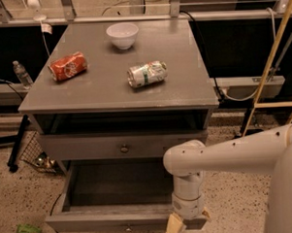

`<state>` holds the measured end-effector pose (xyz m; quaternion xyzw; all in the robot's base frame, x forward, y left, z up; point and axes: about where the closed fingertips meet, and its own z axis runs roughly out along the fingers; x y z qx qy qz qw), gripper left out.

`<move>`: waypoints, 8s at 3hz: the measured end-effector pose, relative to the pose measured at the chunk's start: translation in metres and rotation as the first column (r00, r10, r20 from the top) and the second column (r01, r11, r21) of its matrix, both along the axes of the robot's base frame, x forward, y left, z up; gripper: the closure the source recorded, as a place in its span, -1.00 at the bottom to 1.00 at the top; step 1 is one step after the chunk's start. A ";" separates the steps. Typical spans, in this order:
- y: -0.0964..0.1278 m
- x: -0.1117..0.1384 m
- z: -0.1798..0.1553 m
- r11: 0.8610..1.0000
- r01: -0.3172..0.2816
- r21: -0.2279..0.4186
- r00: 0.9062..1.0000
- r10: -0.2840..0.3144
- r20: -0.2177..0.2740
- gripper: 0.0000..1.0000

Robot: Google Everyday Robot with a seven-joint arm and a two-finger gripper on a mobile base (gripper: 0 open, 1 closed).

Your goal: Close middle drawer

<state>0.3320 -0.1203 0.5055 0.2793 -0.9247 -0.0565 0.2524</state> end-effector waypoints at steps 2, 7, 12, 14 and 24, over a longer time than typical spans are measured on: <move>0.018 -0.020 -0.075 0.963 0.270 -0.024 0.959 -0.271 -0.078 -0.97; 0.083 -0.002 -0.099 0.946 0.315 0.080 0.947 -0.319 0.045 1.00; 0.138 0.070 -0.106 0.900 0.295 0.321 0.879 -0.387 0.277 1.00; 0.163 0.125 -0.087 0.852 0.212 0.479 0.795 -0.435 0.422 1.00; 0.157 0.224 -0.104 0.778 0.092 0.622 0.629 -0.529 0.569 1.00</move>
Offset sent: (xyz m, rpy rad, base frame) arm -0.0225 0.0281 -0.1077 -0.0085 0.1131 -0.3716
